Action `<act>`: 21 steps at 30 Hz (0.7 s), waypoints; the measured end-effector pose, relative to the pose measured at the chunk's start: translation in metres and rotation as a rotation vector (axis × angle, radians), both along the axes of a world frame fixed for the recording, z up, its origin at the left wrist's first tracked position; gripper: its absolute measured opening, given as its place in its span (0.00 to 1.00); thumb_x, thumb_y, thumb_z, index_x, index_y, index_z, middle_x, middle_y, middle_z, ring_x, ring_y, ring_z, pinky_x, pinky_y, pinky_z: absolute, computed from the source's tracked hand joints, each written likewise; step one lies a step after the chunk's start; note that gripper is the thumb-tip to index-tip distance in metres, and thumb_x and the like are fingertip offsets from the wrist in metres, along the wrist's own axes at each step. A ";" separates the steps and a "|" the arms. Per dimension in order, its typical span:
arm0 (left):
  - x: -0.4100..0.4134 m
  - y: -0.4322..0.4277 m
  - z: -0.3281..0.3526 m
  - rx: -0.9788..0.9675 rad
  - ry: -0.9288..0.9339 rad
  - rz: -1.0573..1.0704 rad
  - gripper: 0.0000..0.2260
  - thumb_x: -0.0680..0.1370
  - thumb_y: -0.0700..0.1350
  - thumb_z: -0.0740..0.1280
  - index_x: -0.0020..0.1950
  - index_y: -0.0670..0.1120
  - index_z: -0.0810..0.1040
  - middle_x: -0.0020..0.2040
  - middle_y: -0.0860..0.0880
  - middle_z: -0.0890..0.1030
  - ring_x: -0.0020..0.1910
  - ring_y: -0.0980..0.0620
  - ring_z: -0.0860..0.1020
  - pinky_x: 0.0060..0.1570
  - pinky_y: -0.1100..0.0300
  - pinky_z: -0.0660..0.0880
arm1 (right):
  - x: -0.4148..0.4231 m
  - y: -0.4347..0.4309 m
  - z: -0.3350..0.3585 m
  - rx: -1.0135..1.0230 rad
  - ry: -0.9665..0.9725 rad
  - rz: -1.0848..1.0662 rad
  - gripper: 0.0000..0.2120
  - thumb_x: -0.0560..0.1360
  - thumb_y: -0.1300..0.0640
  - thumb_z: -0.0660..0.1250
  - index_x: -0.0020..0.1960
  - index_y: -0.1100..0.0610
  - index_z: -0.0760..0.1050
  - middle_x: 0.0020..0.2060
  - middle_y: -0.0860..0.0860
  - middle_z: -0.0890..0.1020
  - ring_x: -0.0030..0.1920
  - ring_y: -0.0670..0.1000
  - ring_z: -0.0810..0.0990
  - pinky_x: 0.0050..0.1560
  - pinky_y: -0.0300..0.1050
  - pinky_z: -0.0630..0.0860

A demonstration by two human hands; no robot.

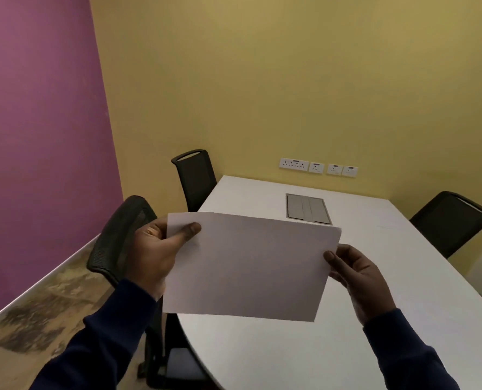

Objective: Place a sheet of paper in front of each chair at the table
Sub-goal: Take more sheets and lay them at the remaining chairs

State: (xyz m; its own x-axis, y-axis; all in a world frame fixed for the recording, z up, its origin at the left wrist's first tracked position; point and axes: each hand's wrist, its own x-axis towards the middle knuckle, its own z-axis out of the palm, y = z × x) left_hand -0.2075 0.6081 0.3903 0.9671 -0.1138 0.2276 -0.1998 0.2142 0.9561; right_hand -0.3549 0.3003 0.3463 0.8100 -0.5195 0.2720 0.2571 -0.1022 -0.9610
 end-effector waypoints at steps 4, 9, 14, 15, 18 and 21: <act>0.032 0.073 0.001 -0.090 0.070 0.007 0.14 0.64 0.49 0.78 0.47 0.49 0.84 0.43 0.51 0.87 0.39 0.51 0.84 0.32 0.57 0.80 | 0.034 0.087 -0.006 0.019 -0.005 -0.008 0.11 0.71 0.52 0.73 0.51 0.55 0.83 0.49 0.53 0.87 0.47 0.50 0.84 0.44 0.41 0.81; 0.085 0.160 0.010 -0.145 0.141 -0.061 0.15 0.68 0.45 0.78 0.53 0.44 0.84 0.48 0.45 0.87 0.45 0.42 0.85 0.41 0.46 0.83 | 0.087 0.187 0.001 0.077 -0.032 -0.063 0.13 0.71 0.50 0.73 0.52 0.57 0.83 0.49 0.56 0.86 0.45 0.54 0.83 0.45 0.52 0.80; 0.140 0.224 0.019 -0.150 0.103 -0.105 0.20 0.67 0.48 0.78 0.55 0.41 0.81 0.49 0.44 0.86 0.46 0.42 0.85 0.39 0.52 0.82 | 0.142 0.252 0.020 0.142 -0.081 -0.071 0.15 0.72 0.51 0.73 0.54 0.60 0.82 0.50 0.57 0.86 0.45 0.54 0.82 0.44 0.50 0.79; 0.151 0.234 0.018 -0.145 0.101 -0.113 0.20 0.68 0.47 0.78 0.56 0.41 0.80 0.49 0.44 0.86 0.46 0.43 0.85 0.38 0.53 0.81 | 0.155 0.261 0.024 0.147 -0.088 -0.070 0.15 0.72 0.51 0.73 0.54 0.59 0.82 0.50 0.57 0.86 0.46 0.55 0.82 0.45 0.50 0.79; 0.187 0.257 0.014 -0.128 0.120 -0.138 0.17 0.71 0.45 0.77 0.57 0.41 0.80 0.50 0.45 0.86 0.46 0.44 0.86 0.38 0.54 0.82 | 0.195 0.283 0.032 0.153 -0.098 -0.074 0.15 0.72 0.51 0.73 0.54 0.58 0.82 0.50 0.55 0.86 0.46 0.55 0.82 0.47 0.52 0.79; 0.229 0.273 0.010 -0.111 0.123 -0.138 0.15 0.72 0.43 0.76 0.58 0.42 0.81 0.50 0.47 0.87 0.47 0.46 0.86 0.40 0.54 0.82 | 0.243 0.300 0.035 0.144 -0.108 -0.085 0.14 0.72 0.51 0.73 0.54 0.58 0.82 0.50 0.56 0.86 0.46 0.55 0.82 0.48 0.53 0.79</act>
